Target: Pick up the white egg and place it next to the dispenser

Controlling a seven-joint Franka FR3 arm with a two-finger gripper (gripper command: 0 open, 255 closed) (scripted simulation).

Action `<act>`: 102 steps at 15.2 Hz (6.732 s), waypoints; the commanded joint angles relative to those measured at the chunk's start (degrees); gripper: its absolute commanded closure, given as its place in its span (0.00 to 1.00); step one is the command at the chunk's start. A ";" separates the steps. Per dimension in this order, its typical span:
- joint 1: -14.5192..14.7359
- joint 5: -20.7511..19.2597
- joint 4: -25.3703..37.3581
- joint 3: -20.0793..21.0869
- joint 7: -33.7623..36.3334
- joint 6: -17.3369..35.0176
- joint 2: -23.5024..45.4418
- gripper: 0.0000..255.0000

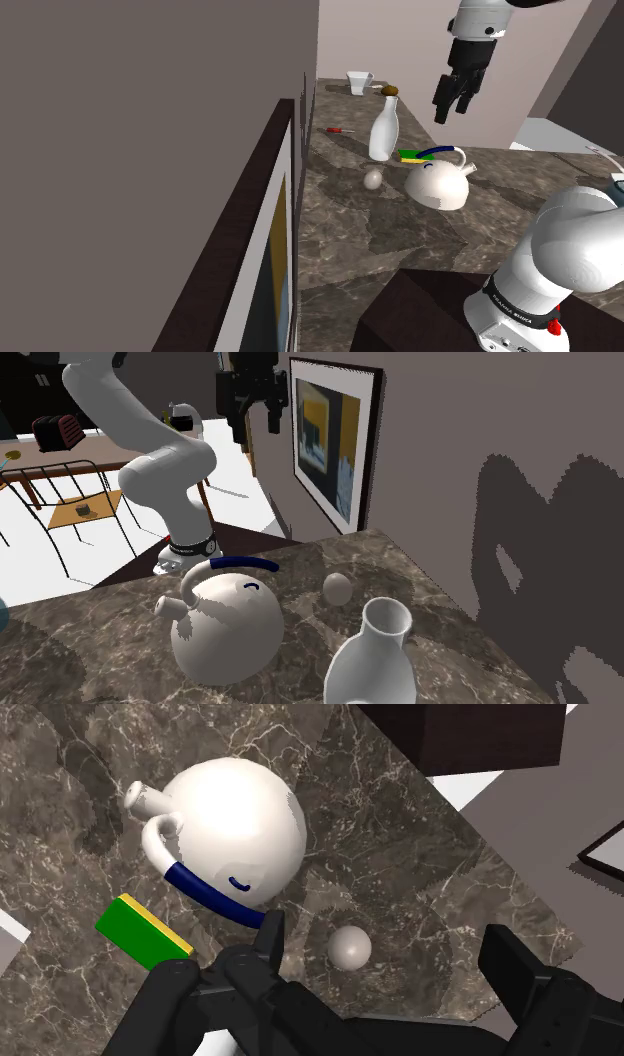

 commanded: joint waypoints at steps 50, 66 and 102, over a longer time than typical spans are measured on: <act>3.34 16.82 0.77 -13.20 -23.79 27.63 48.57 0.00; 2.16 4.34 -21.12 -18.09 -59.29 47.51 28.84 0.00; 1.08 2.39 -12.53 -15.40 -56.06 29.48 19.06 1.00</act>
